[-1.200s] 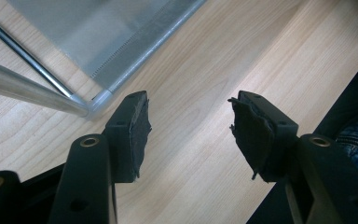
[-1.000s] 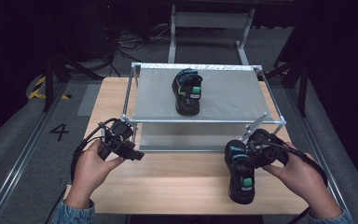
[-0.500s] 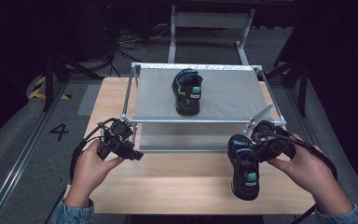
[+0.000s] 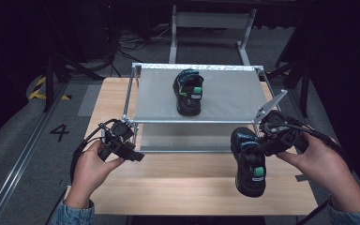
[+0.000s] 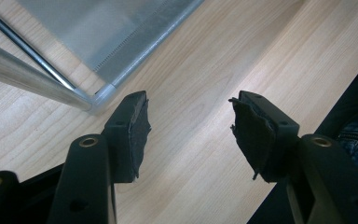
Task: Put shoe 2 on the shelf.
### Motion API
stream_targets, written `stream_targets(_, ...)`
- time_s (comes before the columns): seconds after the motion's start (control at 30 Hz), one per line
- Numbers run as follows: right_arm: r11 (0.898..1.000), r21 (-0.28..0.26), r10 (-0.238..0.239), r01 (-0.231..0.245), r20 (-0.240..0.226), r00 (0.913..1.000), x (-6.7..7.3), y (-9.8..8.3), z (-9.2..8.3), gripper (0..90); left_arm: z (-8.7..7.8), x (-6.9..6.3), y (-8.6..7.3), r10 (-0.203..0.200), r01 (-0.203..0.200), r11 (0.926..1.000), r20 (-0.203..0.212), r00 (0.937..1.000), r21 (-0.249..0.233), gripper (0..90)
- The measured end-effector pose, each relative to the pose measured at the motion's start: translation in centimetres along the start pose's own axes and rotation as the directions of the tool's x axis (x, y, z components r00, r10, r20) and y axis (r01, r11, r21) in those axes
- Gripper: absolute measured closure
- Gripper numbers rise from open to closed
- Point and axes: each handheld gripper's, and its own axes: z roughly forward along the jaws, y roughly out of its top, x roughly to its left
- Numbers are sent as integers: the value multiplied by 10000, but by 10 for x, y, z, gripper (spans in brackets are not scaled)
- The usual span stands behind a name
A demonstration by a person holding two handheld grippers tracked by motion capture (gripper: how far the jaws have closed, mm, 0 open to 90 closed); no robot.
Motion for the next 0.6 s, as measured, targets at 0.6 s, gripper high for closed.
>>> stream_targets(0.6, 9983, -566, -142, 139, -52, 9999, -7, 21, -42, 699, 3, -2, -3, 40, -41, 9999, 9, 10000, 146, 442)
